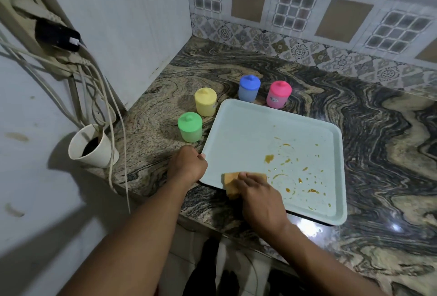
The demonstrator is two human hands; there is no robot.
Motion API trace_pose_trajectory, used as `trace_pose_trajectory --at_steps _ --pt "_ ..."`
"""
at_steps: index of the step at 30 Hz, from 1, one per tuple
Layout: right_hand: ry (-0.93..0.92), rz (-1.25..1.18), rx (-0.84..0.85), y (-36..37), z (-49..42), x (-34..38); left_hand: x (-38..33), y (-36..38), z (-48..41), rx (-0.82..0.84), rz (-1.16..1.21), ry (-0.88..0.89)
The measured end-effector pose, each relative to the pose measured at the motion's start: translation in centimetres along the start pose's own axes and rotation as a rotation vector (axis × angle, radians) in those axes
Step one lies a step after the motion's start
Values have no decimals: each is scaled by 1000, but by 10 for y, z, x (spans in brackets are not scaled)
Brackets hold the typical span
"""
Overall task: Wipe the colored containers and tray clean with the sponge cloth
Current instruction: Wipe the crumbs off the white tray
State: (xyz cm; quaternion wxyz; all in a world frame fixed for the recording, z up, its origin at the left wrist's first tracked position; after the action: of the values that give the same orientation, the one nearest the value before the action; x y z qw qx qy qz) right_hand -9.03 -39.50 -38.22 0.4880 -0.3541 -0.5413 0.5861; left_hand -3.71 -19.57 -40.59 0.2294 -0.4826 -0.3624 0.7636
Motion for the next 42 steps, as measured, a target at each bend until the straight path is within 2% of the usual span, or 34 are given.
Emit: trace_pose_trajectory --at_steps 2,4,5,7,9,11,12,15,18,20,27,30,32,33,35,38,40,42 --pt "-34 -159 67 -5 4 -8 -2 1 0 -6 -9 15" --pt "41 -417 107 -23 2 -32 -6 -1 6 -63 -46 32" --pt "95 -536 86 -38 -4 -47 -8 -3 12 -120 -97 61" --pt "194 -655 -72 -67 -26 -87 -23 -3 26 -256 -255 229" --pt "322 -585 -221 -86 -60 -124 -45 8 35 -292 -339 491" --pt "397 -474 -233 -86 -104 -148 -62 32 31 -167 -353 675" --pt "400 -417 -191 -82 -124 -154 -67 44 28 -73 -368 708" --pt "364 -258 -57 -56 -154 -144 -71 63 19 83 -397 686" --pt "350 -89 -114 -36 -138 -120 -77 61 13 130 -422 649" --pt "265 -3 -130 -21 -108 -98 -85 56 15 153 -447 630" --pt "16 -79 -149 -6 10 -64 -94 52 12 211 -546 558" --pt "5 -193 -2 -5 26 -70 -94 53 14 234 -570 542" --pt "73 -353 97 -14 20 -89 -95 52 15 251 -576 540" --pt "121 -436 90 -26 11 -100 -95 51 15 259 -576 538" --pt "209 -512 -31 -56 -15 -128 -96 49 14 278 -573 535" --pt "344 -431 -252 -83 -67 -176 -95 48 12 308 -573 527" --pt "440 -352 -245 -77 -95 -200 -96 49 10 318 -583 528" --pt "463 -255 -147 -55 -106 -199 -97 50 10 318 -592 524"
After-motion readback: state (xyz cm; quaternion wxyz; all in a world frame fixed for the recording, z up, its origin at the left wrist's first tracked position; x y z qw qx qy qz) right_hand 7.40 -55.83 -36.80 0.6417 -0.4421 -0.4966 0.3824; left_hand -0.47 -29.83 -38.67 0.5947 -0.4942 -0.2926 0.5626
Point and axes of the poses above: each hand's wrist, its own z-axis away from the middle knuckle, its own y-axis out of the palm, x = y × z, the point moved 8 cm from there along -z, towards the middle knuckle, and after that the axes turned 9 degrees about y, right-handed, at the moved point
